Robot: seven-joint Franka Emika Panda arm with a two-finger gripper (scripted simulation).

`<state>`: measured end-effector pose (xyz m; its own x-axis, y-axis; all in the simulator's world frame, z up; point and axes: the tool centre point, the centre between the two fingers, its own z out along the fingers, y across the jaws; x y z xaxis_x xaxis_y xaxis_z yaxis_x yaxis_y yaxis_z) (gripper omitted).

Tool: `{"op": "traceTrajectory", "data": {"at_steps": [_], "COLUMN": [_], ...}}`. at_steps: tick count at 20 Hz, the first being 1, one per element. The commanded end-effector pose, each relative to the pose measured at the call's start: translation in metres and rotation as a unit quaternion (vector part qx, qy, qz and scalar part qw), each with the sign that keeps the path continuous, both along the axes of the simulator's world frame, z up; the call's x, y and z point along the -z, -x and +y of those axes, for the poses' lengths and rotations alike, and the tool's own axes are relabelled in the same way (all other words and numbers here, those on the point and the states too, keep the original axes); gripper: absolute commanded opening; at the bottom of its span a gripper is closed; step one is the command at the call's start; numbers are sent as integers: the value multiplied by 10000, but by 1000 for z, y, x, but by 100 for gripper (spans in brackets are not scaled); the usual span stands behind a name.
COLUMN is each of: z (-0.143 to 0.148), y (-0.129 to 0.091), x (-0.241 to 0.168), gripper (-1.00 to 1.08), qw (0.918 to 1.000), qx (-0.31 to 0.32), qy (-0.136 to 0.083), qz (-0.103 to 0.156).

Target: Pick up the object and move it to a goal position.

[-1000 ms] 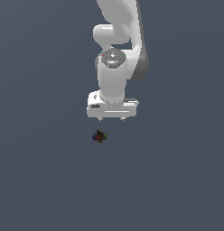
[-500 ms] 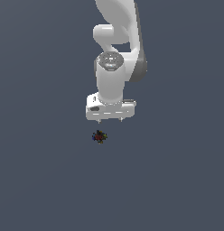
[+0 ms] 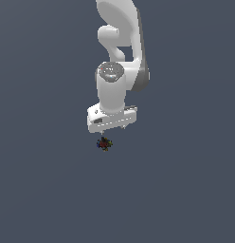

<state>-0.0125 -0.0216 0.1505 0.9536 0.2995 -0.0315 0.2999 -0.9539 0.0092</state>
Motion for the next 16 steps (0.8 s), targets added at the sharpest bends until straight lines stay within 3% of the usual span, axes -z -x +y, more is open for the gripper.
{"op": "traceTrajectory", "data": {"at_steps": [1, 8, 16], "z": [-4, -16, -29], "y": [-1, -2, -2], "x": [6, 23, 42], "gripper": [100, 100, 100], "qw": [9995, 9931, 9768], "qx": [-310, -1170, -2141], "qy": [-8, -36, -73], "qz": [-3, -16, -37]}}
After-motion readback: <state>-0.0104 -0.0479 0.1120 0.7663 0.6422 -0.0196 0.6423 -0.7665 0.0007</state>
